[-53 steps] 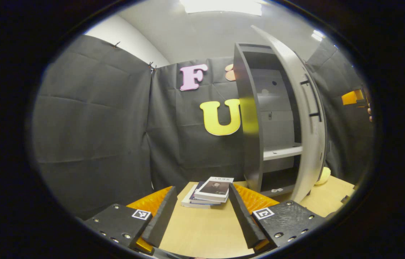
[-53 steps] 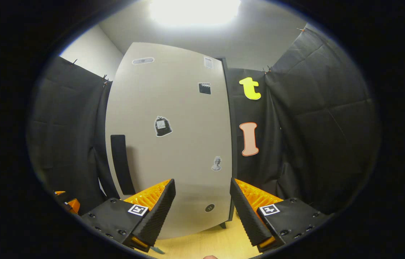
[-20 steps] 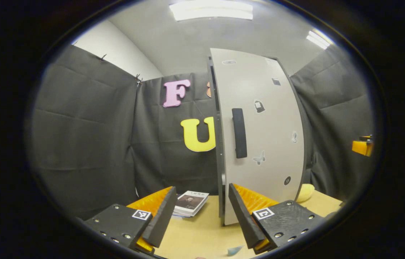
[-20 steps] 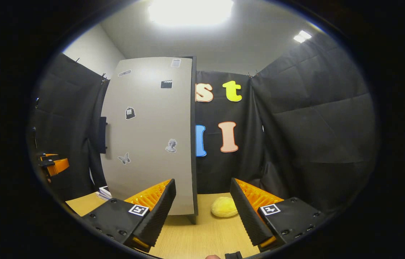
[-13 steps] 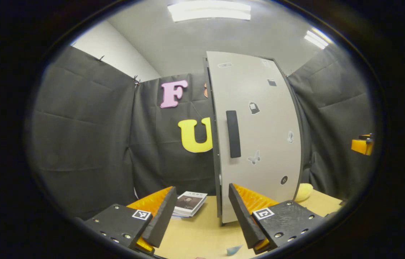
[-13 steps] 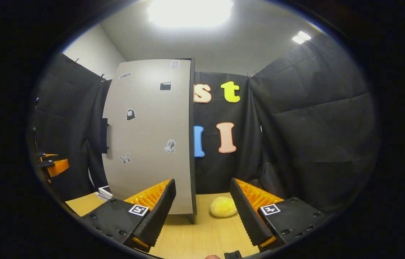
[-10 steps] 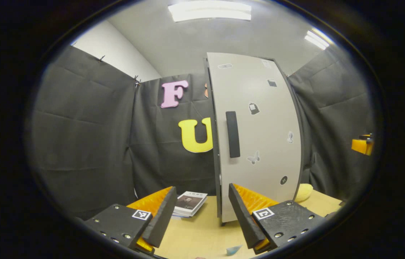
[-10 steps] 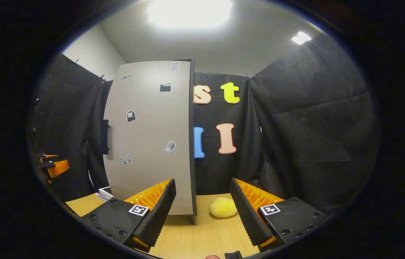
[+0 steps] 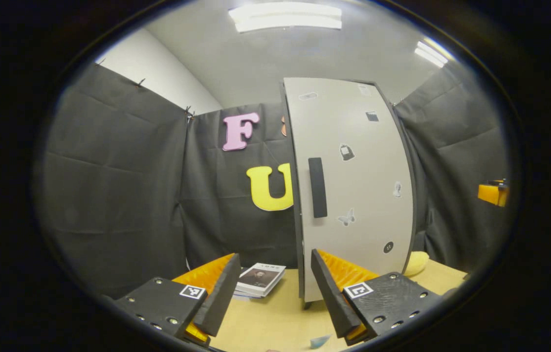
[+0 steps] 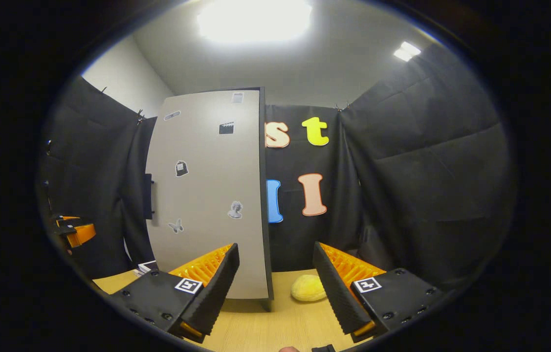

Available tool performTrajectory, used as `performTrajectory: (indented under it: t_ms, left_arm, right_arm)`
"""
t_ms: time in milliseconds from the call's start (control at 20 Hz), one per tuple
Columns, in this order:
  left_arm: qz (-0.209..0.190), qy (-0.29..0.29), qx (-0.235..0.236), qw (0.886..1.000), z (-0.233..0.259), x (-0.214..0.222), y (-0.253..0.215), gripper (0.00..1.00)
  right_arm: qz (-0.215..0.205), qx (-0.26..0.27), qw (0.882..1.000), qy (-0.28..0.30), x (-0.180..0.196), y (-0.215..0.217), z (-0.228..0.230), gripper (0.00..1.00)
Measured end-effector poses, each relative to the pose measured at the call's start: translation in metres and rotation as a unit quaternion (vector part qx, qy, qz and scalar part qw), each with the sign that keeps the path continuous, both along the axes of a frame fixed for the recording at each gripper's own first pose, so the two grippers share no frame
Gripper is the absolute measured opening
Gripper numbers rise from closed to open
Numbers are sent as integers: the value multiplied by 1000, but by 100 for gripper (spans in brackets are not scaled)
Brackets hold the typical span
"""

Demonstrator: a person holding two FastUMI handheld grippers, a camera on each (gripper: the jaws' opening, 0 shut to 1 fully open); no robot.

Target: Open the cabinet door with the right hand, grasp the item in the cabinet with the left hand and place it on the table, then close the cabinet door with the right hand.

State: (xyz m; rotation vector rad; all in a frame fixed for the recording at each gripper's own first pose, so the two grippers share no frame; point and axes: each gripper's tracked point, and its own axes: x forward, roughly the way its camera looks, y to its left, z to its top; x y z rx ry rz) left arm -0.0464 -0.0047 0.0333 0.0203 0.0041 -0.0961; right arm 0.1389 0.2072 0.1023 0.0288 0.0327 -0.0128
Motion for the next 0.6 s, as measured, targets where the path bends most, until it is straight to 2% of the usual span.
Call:
performTrajectory:
  t_ms: [50, 100, 200, 250, 400, 450, 500, 600]
  left_arm:
    - [2, 0, -1, 1000, 2, -1, 1, 87]
    - [4, 0, -3, 1000, 2, -1, 2, 87]
    - [9, -2, -1, 1000, 4, -3, 6, 87]
    - [11, -5, 0, 1000, 8, -4, 8, 87]
    - [14, -9, -1, 1000, 10, -4, 6, 87]
    - [14, -11, 0, 1000, 11, -5, 6, 87]
    - [15, -12, 1, 1000, 12, -4, 6, 87]
    - [13, -12, 2, 1000, 11, -4, 4, 87]
  right_arm:
    - [0, -1, 1000, -2, 1, 1, 1, 92]
    - [2, -4, 1000, -4, 1, 1, 1, 96]
    - [2, -7, 1000, -6, 2, -1, 2, 96]
    - [3, -7, 1000, -6, 3, 0, 2, 92]
    - [5, -5, 1000, -4, 3, 0, 1, 92]
    - [6, -3, 1000, -5, 4, 2, 2, 96]
    - [7, -2, 1000, -5, 6, 3, 1, 92]
    - [8, -3, 1000, -4, 7, 3, 1, 92]
